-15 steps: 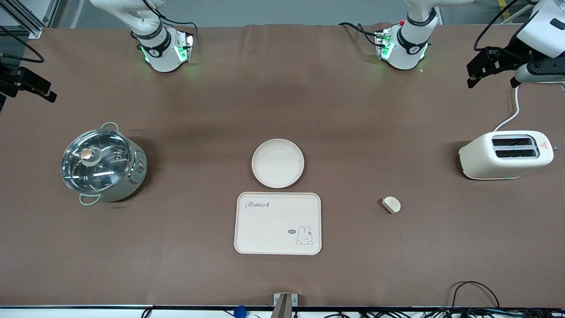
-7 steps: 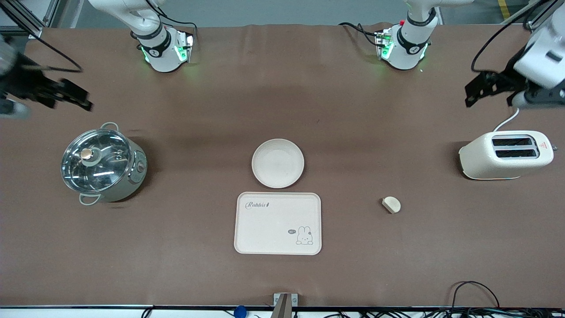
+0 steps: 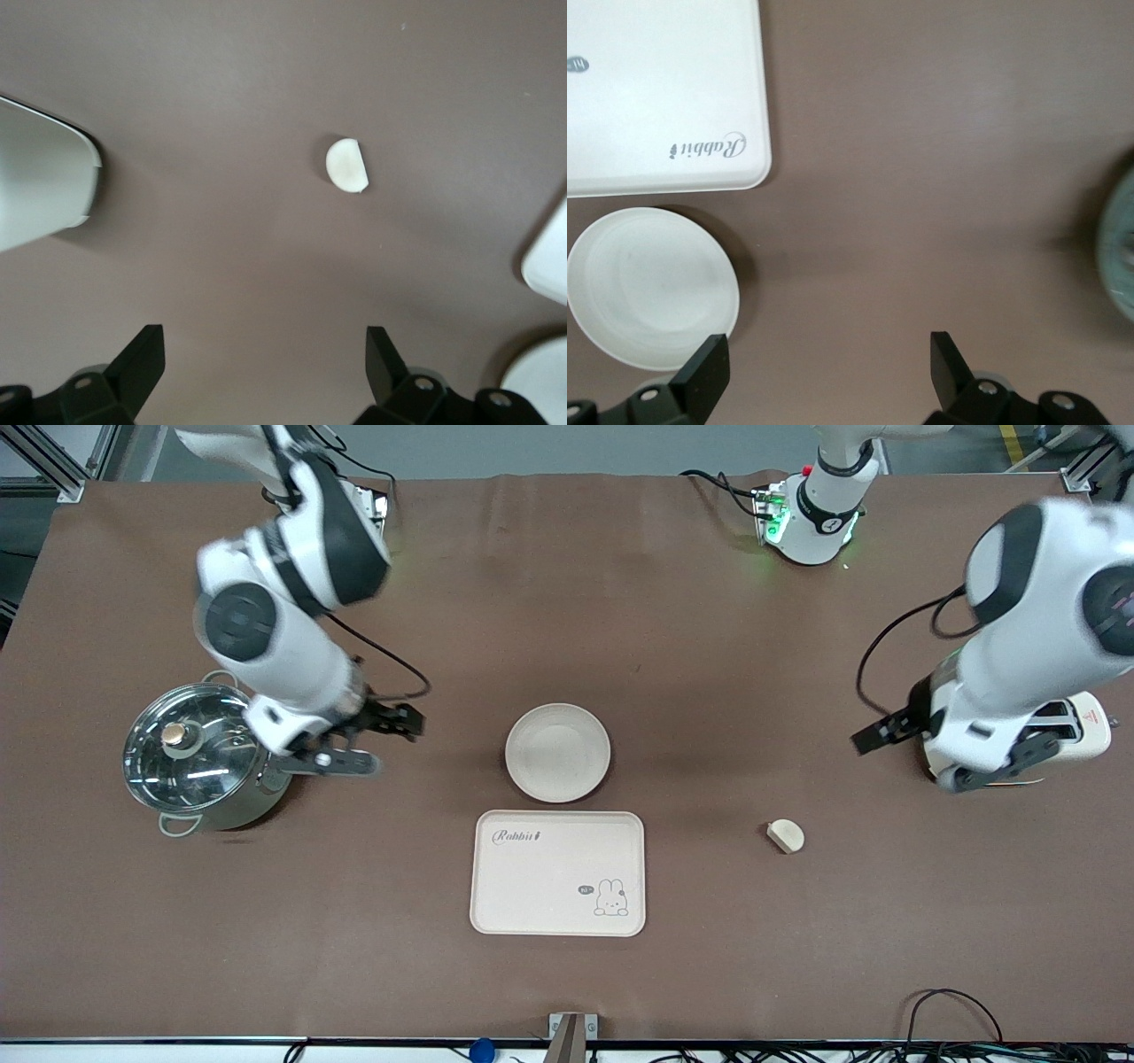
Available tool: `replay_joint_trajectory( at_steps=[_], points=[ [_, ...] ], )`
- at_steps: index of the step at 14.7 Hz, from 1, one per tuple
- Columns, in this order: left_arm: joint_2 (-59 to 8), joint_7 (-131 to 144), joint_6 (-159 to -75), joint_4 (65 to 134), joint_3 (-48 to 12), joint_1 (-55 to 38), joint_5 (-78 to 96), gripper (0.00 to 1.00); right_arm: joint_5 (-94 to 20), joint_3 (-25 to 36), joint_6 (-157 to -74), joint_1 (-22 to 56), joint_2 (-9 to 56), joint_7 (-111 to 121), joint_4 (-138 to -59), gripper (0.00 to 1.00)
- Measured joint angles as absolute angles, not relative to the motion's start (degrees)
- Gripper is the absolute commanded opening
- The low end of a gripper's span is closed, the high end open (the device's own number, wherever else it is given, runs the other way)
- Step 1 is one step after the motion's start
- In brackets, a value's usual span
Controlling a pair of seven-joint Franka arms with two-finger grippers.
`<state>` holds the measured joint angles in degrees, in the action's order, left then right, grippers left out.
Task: Place bun in plate and plate on tray
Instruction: 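Reach the right gripper to the plate while the left gripper reaches the bun, then grasp the plate rim with the right gripper while the left gripper grasps the bun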
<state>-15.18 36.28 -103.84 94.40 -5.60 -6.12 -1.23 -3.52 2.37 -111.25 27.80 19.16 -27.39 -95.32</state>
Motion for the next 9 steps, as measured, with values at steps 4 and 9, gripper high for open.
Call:
replay_joint_trajectory(
  at_steps=[4,9],
  points=[
    [-23.5,46.1,-116.5,96.9,-5.6,-7.0,-1.2,1.00,-7.4,2.4,-125.1,30.6,23.2,-28.3,-101.5,1.00],
    [-31.8,50.1,-127.1,97.5,-5.4,-6.9,-1.2,1.00,-12.8,2.3,-140.6,35.5,26.4,-28.3,-110.4,1.00]
  ],
)
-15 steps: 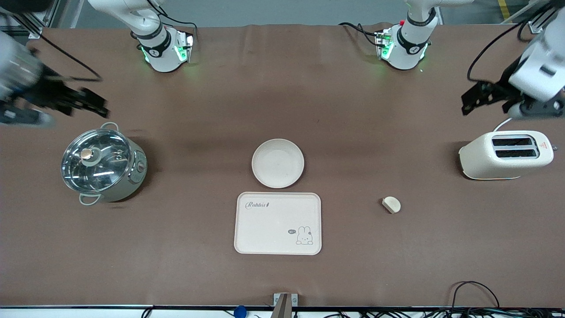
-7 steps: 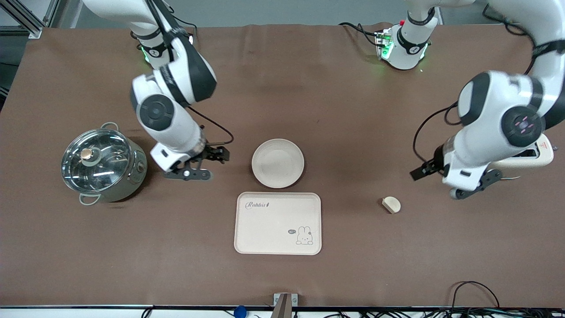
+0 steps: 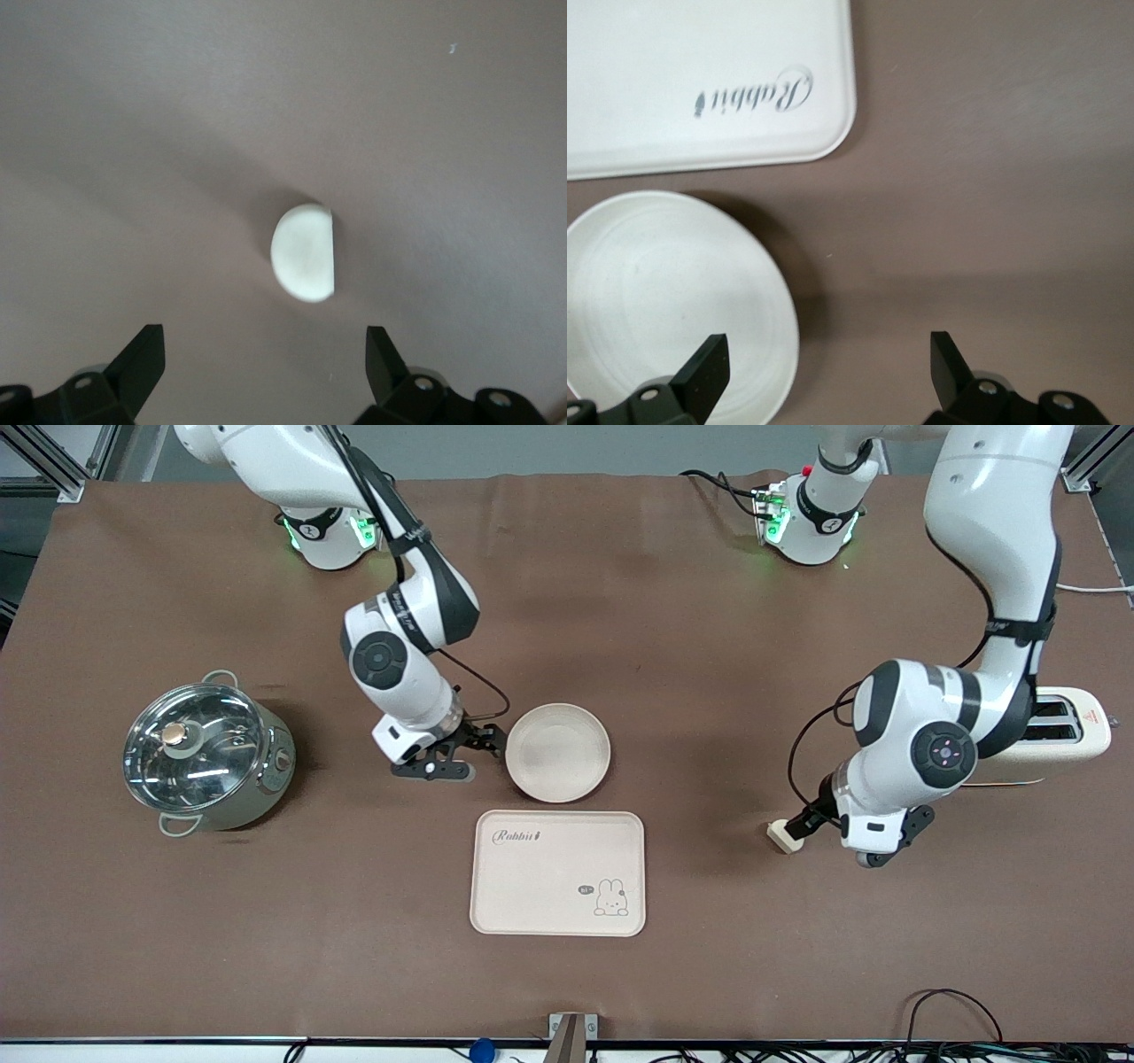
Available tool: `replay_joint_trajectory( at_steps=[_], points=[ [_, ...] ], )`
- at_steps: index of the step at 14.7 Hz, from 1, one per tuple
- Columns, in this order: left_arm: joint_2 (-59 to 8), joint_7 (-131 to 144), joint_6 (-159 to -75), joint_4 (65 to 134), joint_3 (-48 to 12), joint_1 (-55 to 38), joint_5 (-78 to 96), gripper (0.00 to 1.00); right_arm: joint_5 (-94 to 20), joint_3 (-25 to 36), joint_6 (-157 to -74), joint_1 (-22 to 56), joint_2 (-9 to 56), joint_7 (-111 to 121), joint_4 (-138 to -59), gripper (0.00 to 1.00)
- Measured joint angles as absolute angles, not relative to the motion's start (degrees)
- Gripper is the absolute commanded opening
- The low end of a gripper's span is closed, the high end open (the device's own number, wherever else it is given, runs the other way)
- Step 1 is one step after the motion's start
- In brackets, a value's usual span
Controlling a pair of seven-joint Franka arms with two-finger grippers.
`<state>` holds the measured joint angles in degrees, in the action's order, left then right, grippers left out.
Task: Place bun in plate and plate on tray
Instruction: 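Grasp the plate rim with the right gripper while the left gripper grasps the bun, then carry the bun with the left gripper over the white plate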
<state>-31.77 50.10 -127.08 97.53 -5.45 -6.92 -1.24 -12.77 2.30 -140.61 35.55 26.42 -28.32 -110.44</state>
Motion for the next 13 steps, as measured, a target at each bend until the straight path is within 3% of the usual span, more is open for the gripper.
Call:
replay_joint_trajectory(
  at_steps=[5,10,13],
  points=[
    [-37.8,51.1,-135.8,97.5,-5.2,-6.4,-1.2,0.97,-15.3,2.3,-145.4,39.8,31.1,-28.6,-110.6,1.00],
    [-40.5,52.7,-139.5,97.5,-5.2,-6.6,-1.2,0.51,-15.5,2.4,-147.8,40.2,32.9,-28.7,-110.5,1.00],
    [-40.5,55.4,-139.5,97.5,-5.6,-7.2,-1.2,0.46,-15.6,2.4,-147.9,40.2,33.0,-28.7,-110.2,0.92]
  ],
)
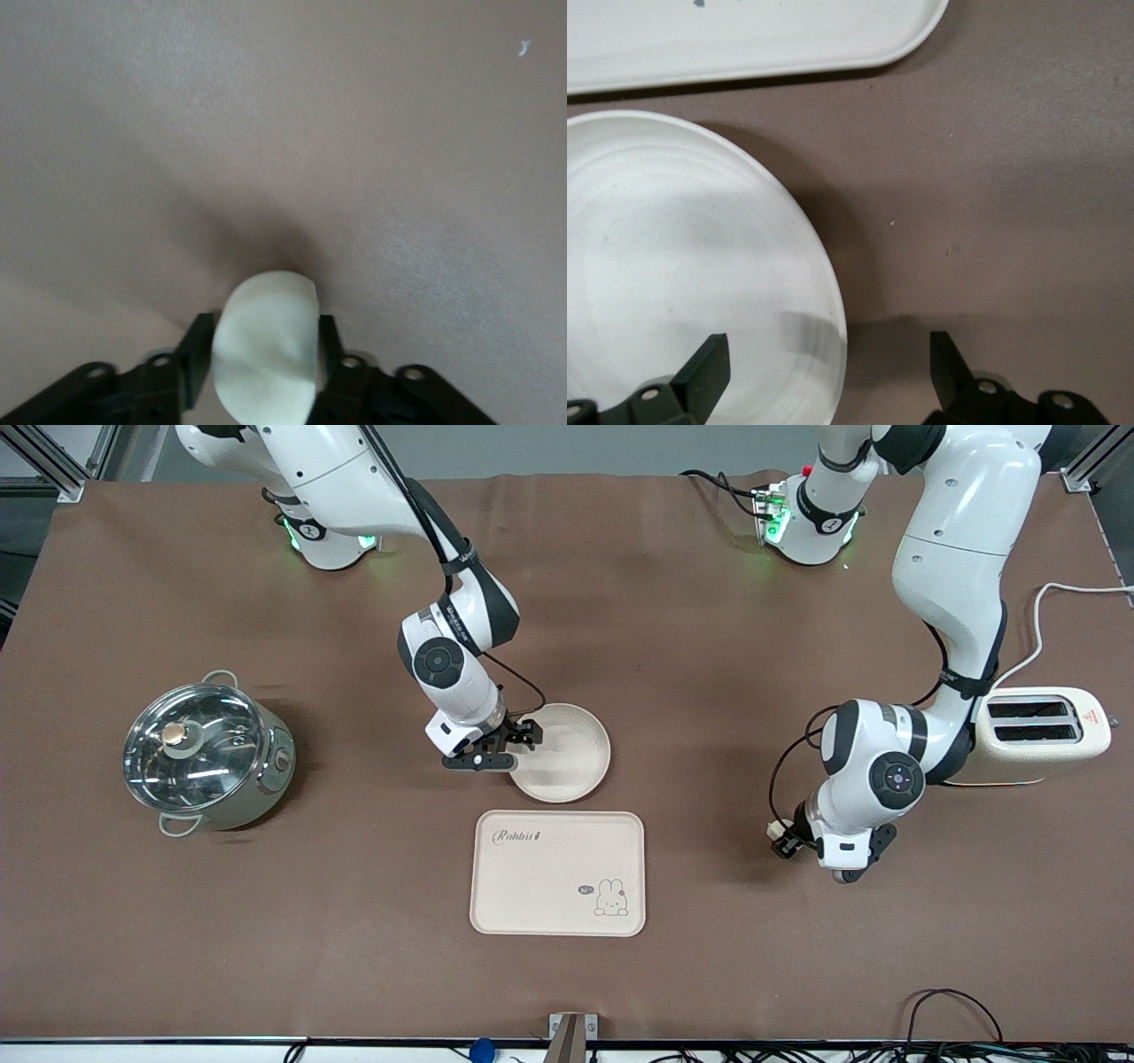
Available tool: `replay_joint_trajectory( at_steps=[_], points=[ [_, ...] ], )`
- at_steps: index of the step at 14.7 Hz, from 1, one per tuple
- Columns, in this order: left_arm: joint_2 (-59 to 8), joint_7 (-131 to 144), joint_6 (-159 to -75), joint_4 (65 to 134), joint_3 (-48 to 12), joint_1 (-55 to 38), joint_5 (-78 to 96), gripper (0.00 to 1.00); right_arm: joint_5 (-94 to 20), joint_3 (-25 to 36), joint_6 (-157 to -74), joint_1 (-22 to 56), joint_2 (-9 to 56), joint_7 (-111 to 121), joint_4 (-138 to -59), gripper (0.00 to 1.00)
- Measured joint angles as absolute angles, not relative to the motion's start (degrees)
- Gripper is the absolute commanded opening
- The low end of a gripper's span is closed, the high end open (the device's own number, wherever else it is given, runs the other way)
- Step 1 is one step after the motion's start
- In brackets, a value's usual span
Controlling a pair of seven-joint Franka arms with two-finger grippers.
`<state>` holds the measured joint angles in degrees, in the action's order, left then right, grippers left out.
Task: Place bun in plate and plate on tray
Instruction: 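Carry the bun with the left gripper over the white plate, then lower the bun onto the plate and open the left gripper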
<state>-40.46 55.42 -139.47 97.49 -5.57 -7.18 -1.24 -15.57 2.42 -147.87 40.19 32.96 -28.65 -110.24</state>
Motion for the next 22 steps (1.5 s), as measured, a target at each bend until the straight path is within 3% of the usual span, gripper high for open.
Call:
replay_joint_trajectory(
  at_steps=[2,7,15,20,21,22],
  points=[
    [-40.5,58.4,-139.1,97.4,-5.9,-8.4,-1.2,0.46,-15.7,2.5,-147.9,40.2,33.0,-28.9,-110.1,0.87],
    [-39.1,75.2,-134.2,95.6,-6.3,-19.2,-1.2,0.47,-15.7,2.7,-147.9,40.2,33.0,-30.8,-110.0,0.56],
    [-39.2,95.0,-133.0,92.2,-6.3,-35.9,-0.8,0.47,-15.8,2.9,-147.9,40.1,33.0,-30.9,-109.9,0.35],
    [-42.7,96.0,-135.1,91.8,-6.4,-38.9,1.9,0.58,-15.8,2.9,-147.9,40.1,33.1,-30.9,-109.9,0.31],
    [-43.5,96.0,-135.8,91.8,-6.5,-38.9,1.9,0.65,-15.8,2.9,-147.9,40.1,33.1,-30.9,-109.9,0.28],
    [-44.2,96.0,-136.6,91.7,-6.5,-38.9,2.0,0.78,-15.8,2.9,-147.9,40.1,33.1,-30.9,-109.9,0.22]
  ],
)
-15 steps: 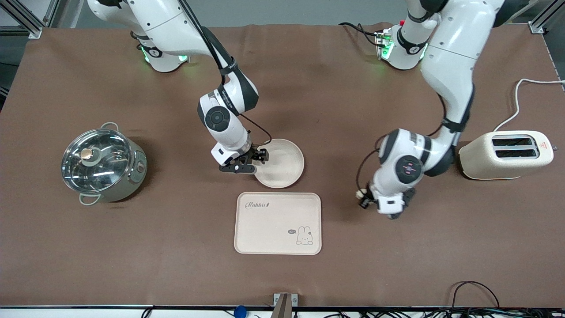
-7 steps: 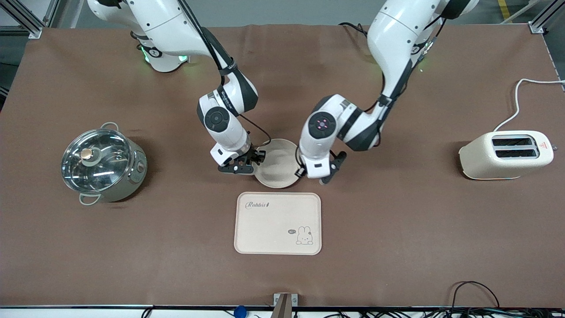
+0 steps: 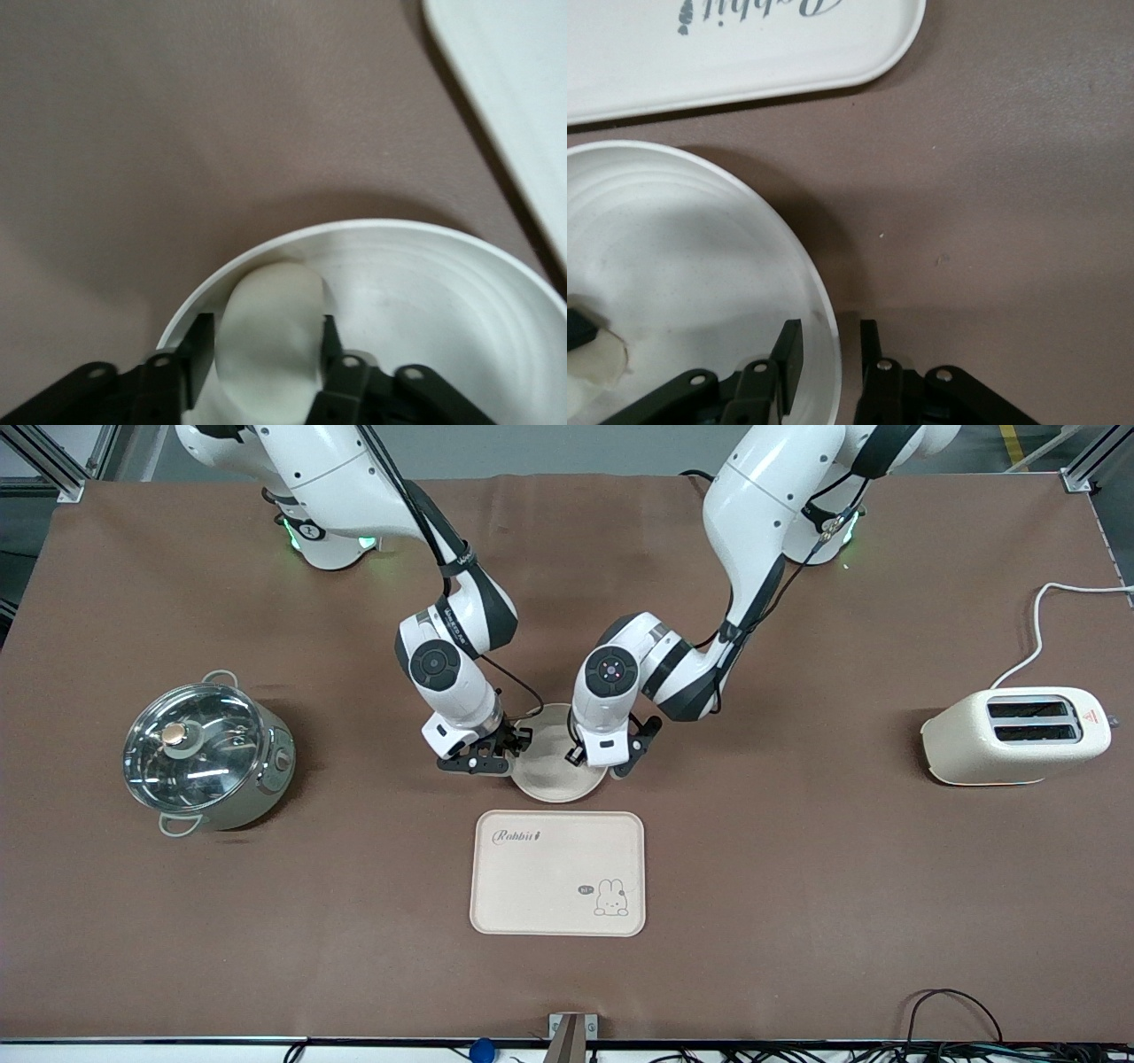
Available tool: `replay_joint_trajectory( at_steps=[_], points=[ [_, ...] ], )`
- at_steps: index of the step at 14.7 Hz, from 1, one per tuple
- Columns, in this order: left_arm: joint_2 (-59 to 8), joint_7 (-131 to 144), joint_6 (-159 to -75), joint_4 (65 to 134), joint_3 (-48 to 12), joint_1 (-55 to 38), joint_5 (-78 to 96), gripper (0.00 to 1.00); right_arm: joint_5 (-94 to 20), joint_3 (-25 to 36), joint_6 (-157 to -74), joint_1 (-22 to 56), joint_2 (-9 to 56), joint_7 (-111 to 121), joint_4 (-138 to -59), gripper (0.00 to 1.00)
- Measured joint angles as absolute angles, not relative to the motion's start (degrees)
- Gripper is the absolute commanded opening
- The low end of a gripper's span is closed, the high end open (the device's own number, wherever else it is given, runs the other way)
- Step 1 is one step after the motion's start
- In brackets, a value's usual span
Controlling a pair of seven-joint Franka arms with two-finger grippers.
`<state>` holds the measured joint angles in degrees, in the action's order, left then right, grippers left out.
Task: Place bun in plate and plate on tray
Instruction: 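Lower the bun onto the plate and open the left gripper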
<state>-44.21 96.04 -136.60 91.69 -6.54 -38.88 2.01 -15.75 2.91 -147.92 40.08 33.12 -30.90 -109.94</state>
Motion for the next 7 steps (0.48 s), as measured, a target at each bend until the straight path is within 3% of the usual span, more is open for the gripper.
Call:
replay_joint_trajectory(
  at_steps=[1,2,7],
  points=[
    [-44.5,96.0,-137.0,91.5,-6.6,-38.9,2.0,0.96,-15.8,2.9,-147.9,40.1,33.1,-30.9,-109.9,0.16],
    [-44.5,96.0,-137.1,91.2,-6.7,-38.9,2.0,1.00,-15.8,2.9,-147.9,40.1,33.1,-30.9,-109.9,0.08],
    [-42.0,95.7,-133.8,88.2,-6.5,-38.3,2.0,1.00,-15.8,2.8,-147.9,40.1,33.1,-30.9,-109.7,0.01]
  ],
)
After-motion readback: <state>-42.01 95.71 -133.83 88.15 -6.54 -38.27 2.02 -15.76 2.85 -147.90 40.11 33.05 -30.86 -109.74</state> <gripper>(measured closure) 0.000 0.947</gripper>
